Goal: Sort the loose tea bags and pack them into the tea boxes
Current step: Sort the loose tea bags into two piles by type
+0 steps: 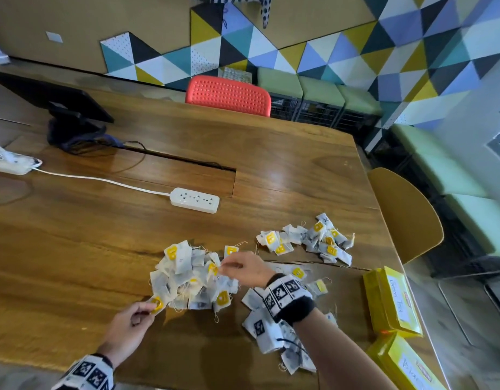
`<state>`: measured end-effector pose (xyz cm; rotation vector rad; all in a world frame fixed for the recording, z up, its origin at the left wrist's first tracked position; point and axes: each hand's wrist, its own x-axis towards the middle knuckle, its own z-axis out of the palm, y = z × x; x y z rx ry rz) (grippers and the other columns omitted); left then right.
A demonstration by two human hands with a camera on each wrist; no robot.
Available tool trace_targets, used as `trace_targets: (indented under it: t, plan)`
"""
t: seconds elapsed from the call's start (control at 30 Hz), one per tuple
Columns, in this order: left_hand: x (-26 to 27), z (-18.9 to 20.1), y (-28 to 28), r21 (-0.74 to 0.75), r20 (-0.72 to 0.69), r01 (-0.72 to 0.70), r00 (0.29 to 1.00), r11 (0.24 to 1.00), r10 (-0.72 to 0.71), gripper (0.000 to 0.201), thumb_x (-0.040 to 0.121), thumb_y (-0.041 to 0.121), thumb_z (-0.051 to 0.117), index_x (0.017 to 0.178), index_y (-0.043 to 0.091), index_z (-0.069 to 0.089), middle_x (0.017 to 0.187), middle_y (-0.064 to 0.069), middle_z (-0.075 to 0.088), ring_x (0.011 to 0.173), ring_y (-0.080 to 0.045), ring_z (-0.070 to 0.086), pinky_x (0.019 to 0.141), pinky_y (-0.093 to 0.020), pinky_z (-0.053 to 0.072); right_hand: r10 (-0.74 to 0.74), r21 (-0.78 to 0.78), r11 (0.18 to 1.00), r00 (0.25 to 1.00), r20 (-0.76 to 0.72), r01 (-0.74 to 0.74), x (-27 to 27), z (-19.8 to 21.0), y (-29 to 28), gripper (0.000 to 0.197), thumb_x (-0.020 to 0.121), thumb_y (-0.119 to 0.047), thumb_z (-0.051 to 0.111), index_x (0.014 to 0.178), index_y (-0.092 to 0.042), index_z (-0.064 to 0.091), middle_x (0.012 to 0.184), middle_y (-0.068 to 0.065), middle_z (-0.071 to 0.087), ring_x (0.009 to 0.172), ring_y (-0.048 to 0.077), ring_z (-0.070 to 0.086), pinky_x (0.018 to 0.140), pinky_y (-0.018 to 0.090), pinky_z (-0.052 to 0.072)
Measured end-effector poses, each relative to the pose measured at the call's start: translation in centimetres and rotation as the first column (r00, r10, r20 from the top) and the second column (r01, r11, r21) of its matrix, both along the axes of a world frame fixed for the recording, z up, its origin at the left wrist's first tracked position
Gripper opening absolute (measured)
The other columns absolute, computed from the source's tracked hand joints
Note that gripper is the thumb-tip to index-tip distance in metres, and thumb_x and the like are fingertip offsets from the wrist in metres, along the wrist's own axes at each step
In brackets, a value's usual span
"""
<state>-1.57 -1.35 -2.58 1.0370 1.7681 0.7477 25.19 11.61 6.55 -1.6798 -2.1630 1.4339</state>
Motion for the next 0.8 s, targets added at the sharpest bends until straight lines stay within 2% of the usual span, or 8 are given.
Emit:
trace_targets:
  t: [0.07,0.17,0.3,0.4,0.5,0.63,0.7,0.8]
  plan:
    - [0.0,0.0,-0.1,0.001,-0.017,0.001,1.000,1.000,-0.001,0.017,0.087,0.005,0.065,0.092,0.020,0.068,0.101,0.003,0.069,0.092,-0.013,0.063,0.079,-0.027,0.048,-0.085,0.134,0.988,0.993,0.076,0.075,0.3,0.0,2.3,0.035,0.091,-0.034,0.062,0.121,-0.016,0.062,0.124,0.001,0.061,0.108,0.014,0.058,0.096,0.029,0.047]
    - [0.4,0.2,-0.3,0.042,-0.025,-0.017,1.000,0.999,0.018,0.016,0.086,0.000,0.065,0.090,0.015,0.068,0.097,0.000,0.068,0.087,-0.014,0.063,0.067,-0.011,0.046,-0.228,0.326,0.939,0.911,0.343,0.112,2.2,-0.6,6.3,0.044,0.089,-0.016,0.061,0.131,-0.019,0.052,0.136,0.008,0.041,0.121,0.027,0.047,0.102,0.036,0.044]
    - [0.6,0.2,-0.3,0.045,0.005,-0.031,1.000,0.999,0.031,0.014,0.086,-0.001,0.065,0.088,0.012,0.068,0.098,-0.004,0.068,0.086,-0.016,0.064,0.063,-0.006,0.045,-0.068,0.186,0.980,0.760,0.646,-0.071,4.8,-3.1,9.1,0.070,0.083,0.003,0.058,0.143,-0.029,0.040,0.153,0.008,0.019,0.137,0.037,0.027,0.110,0.048,0.036]
    - [0.4,0.3,-0.2,0.022,0.005,-0.032,0.999,0.999,0.032,0.012,0.087,0.002,0.065,0.090,0.014,0.067,0.099,0.000,0.067,0.087,-0.012,0.064,0.063,-0.009,0.046,0.022,0.120,0.982,0.711,0.703,-0.149,5.6,-4.6,9.0,0.075,0.086,0.008,0.051,0.147,-0.031,0.033,0.155,0.006,0.022,0.140,0.039,0.023,0.113,0.047,0.032]
    - [0.3,0.0,-0.5,0.024,-0.003,-0.031,1.000,0.999,0.031,0.013,0.087,0.004,0.065,0.090,0.016,0.067,0.103,-0.003,0.067,0.089,-0.013,0.064,0.066,-0.011,0.047,0.020,0.180,0.944,0.591,0.807,-0.278,5.7,-4.6,8.5,0.047,0.092,0.003,0.044,0.136,-0.015,0.051,0.148,0.008,0.038,0.137,0.029,0.031,0.113,0.039,0.031]
    - [0.7,0.2,-0.5,0.031,-0.009,-0.040,0.999,0.999,0.040,0.014,0.088,0.004,0.064,0.092,0.017,0.067,0.107,-0.004,0.067,0.090,-0.013,0.065,0.070,-0.016,0.049,-0.024,0.232,0.954,0.721,0.692,-0.191,6.7,-4.1,8.5,0.046,0.091,0.003,0.047,0.125,-0.023,0.063,0.136,-0.001,0.056,0.130,0.018,0.047,0.110,0.032,0.036]
    - [1.2,0.7,-0.4,0.042,-0.026,-0.014,1.000,0.999,0.015,0.016,0.089,0.006,0.063,0.094,0.020,0.066,0.110,0.001,0.065,0.091,-0.010,0.064,0.072,-0.019,0.048,-0.171,0.306,0.952,0.805,0.569,-0.014,7.5,-3.8,8.4,0.041,0.088,0.004,0.049,0.113,-0.020,0.071,0.121,0.001,0.067,0.113,0.017,0.060,0.092,0.022,0.047]
    - [2.6,2.3,-0.1,0.131,-0.152,0.031,0.988,0.991,-0.011,0.021,0.088,0.007,0.063,0.093,0.027,0.065,0.105,0.008,0.062,0.087,-0.001,0.059,0.068,-0.014,0.043,-0.435,0.347,0.884,0.826,0.359,0.314,9.1,-2.5,7.4,0.028,0.085,-0.004,0.060,0.107,-0.014,0.073,0.107,0.007,0.071,0.102,0.025,0.065,0.073,0.021,0.043]
